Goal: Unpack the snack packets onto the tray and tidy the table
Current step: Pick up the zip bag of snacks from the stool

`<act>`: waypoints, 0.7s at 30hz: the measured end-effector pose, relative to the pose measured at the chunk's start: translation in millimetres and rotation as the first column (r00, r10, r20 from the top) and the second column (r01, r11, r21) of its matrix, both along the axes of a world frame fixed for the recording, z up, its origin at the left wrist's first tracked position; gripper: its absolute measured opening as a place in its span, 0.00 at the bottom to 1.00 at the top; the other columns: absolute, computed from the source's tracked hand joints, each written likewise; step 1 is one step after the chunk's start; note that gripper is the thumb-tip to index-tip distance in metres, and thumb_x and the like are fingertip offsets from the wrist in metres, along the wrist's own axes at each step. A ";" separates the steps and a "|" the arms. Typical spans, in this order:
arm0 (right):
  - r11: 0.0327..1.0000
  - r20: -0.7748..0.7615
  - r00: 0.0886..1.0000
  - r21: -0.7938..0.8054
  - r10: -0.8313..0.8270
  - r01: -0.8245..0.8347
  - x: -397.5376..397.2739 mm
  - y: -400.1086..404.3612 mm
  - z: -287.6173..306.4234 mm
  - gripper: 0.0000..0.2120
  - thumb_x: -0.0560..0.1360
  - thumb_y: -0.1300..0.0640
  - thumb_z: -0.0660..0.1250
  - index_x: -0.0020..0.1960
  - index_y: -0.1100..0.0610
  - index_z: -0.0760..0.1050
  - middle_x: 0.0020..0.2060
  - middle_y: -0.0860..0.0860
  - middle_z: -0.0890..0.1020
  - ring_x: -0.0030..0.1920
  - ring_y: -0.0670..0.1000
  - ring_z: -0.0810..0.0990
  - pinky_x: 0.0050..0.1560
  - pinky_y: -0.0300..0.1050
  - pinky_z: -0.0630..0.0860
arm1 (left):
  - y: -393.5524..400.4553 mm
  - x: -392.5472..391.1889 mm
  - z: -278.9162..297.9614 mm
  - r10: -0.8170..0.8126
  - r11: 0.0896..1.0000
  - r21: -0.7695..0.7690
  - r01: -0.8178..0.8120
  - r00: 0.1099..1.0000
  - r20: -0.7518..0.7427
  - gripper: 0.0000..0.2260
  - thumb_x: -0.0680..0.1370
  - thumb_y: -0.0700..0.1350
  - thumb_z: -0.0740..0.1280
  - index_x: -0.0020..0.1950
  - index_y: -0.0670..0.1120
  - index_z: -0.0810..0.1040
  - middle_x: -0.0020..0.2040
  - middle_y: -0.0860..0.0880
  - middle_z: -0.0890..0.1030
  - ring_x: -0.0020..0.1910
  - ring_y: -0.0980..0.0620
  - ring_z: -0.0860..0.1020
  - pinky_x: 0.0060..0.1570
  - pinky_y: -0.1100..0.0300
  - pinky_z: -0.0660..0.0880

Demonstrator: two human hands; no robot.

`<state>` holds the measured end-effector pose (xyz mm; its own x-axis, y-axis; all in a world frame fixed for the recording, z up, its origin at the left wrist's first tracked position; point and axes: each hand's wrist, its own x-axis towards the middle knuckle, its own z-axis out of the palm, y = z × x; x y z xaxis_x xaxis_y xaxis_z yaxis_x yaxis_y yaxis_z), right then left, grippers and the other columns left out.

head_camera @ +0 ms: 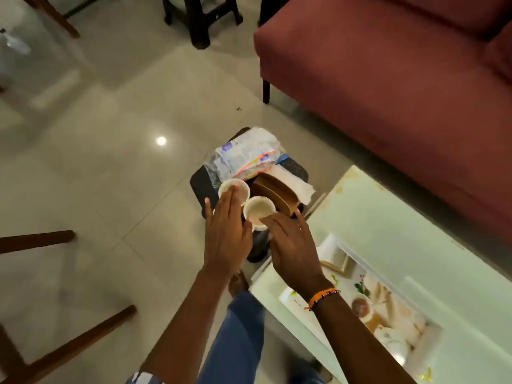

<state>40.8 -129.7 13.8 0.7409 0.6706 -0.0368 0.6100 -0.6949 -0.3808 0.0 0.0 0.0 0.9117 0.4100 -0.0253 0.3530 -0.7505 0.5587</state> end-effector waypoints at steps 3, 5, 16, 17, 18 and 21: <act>0.999 -0.029 0.999 0.036 -0.016 0.017 35.0 46.5 -33.5 0.13 0.67 0.63 0.67 0.51 0.56 0.78 0.46 0.54 0.85 0.50 0.54 0.83 0.68 0.62 0.64 | 54.7 27.0 -46.2 0.168 0.937 -0.299 -0.182 0.983 -0.073 0.21 0.76 0.40 0.65 0.68 0.45 0.68 0.65 0.45 0.75 0.64 0.47 0.73 0.62 0.55 0.70; 0.999 -0.091 0.995 0.010 -0.050 0.051 58.3 69.3 -54.5 0.12 0.71 0.61 0.61 0.53 0.55 0.77 0.50 0.53 0.83 0.55 0.53 0.80 0.72 0.57 0.56 | 87.2 45.4 -76.3 0.264 0.855 -0.412 -0.313 0.949 -0.173 0.19 0.76 0.39 0.64 0.67 0.45 0.70 0.64 0.44 0.75 0.60 0.49 0.73 0.57 0.59 0.69; 0.980 -0.273 0.944 0.012 -0.186 0.197 145.0 137.9 -130.3 0.25 0.74 0.61 0.62 0.69 0.54 0.63 0.72 0.55 0.60 0.70 0.57 0.62 0.68 0.50 0.65 | 153.5 128.9 -164.7 0.435 0.253 -0.725 -0.640 0.745 -0.506 0.22 0.74 0.46 0.68 0.67 0.46 0.70 0.61 0.44 0.78 0.57 0.46 0.78 0.59 0.48 0.74; 0.982 -0.285 0.941 -0.001 -0.183 0.191 147.3 139.5 -132.8 0.25 0.74 0.61 0.61 0.70 0.54 0.62 0.72 0.55 0.60 0.70 0.57 0.61 0.68 0.49 0.64 | 154.1 131.5 -165.2 0.437 0.213 -0.742 -0.636 0.741 -0.510 0.22 0.73 0.47 0.70 0.66 0.46 0.71 0.60 0.44 0.79 0.57 0.45 0.78 0.60 0.46 0.74; 0.982 -0.296 0.938 -0.005 -0.182 0.189 148.7 141.0 -134.6 0.25 0.74 0.62 0.61 0.70 0.54 0.62 0.71 0.55 0.61 0.69 0.56 0.62 0.68 0.49 0.64 | 154.5 133.3 -165.5 0.442 0.184 -0.756 -0.628 0.740 -0.507 0.22 0.71 0.48 0.71 0.64 0.46 0.73 0.59 0.43 0.80 0.56 0.44 0.79 0.61 0.45 0.74; 0.978 -0.306 0.933 0.024 -0.191 0.208 150.1 141.3 -136.8 0.25 0.74 0.63 0.61 0.69 0.53 0.62 0.69 0.55 0.63 0.68 0.55 0.64 0.67 0.48 0.66 | 155.4 136.1 -166.8 0.453 0.144 -0.779 -0.611 0.740 -0.497 0.17 0.68 0.47 0.75 0.54 0.46 0.79 0.54 0.44 0.83 0.54 0.44 0.80 0.61 0.45 0.74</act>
<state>190.9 11.6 -123.0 0.8197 0.5174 -0.2456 0.3121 -0.7631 -0.5659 136.1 155.4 -166.8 0.4319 0.4495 -0.7819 0.5626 0.5434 0.6231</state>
